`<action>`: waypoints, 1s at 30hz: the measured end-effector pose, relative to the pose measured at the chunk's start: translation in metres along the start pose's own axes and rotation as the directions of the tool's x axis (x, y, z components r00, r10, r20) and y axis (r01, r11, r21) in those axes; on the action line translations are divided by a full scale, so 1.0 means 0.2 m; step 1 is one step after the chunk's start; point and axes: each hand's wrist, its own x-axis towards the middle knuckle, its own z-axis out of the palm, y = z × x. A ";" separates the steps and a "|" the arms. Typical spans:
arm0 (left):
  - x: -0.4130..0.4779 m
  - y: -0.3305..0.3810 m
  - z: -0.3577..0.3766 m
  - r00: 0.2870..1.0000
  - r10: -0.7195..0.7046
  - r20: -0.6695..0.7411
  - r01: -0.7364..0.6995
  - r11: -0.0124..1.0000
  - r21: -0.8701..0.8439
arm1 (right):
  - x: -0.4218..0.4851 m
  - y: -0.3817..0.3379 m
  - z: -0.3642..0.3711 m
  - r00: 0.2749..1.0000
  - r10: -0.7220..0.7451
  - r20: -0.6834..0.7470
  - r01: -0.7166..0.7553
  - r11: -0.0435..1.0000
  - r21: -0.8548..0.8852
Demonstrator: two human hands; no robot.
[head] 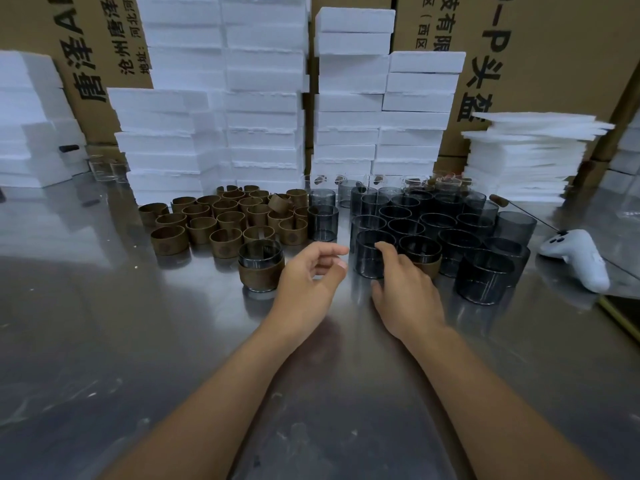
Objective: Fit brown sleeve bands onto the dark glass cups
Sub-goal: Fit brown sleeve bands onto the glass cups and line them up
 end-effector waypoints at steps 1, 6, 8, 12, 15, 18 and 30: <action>0.00 -0.01 0.00 1.000 0.007 -0.012 -0.007 1.000 0.006 | -0.01 0.00 0.00 1.000 -0.013 -0.019 0.013 1.000 0.014; 0.02 -0.03 -0.01 0.999 0.002 -0.050 0.000 1.000 0.026 | 0.00 0.01 0.00 0.989 0.101 -0.106 -0.067 0.956 0.287; 0.03 -0.03 -0.01 1.000 -0.024 -0.017 0.025 0.999 0.044 | 0.00 0.00 0.02 0.985 0.139 -0.102 -0.092 0.923 0.374; 0.03 -0.04 -0.01 0.999 -0.034 0.014 0.032 0.996 0.086 | -0.01 -0.03 0.04 0.991 0.124 -0.052 -0.089 0.893 0.440; 0.03 -0.06 0.00 0.994 -0.084 0.066 0.077 0.991 0.105 | -0.02 -0.04 0.04 0.996 0.073 -0.055 -0.036 0.867 0.498; 0.02 -0.06 0.01 0.988 -0.088 0.128 0.074 0.991 0.111 | -0.03 -0.06 0.02 0.998 0.012 -0.066 0.029 0.808 0.588; 0.00 -0.02 -0.01 1.000 0.021 0.004 -0.021 0.999 0.042 | -0.07 -0.08 0.00 0.999 -0.033 0.015 0.009 0.646 0.764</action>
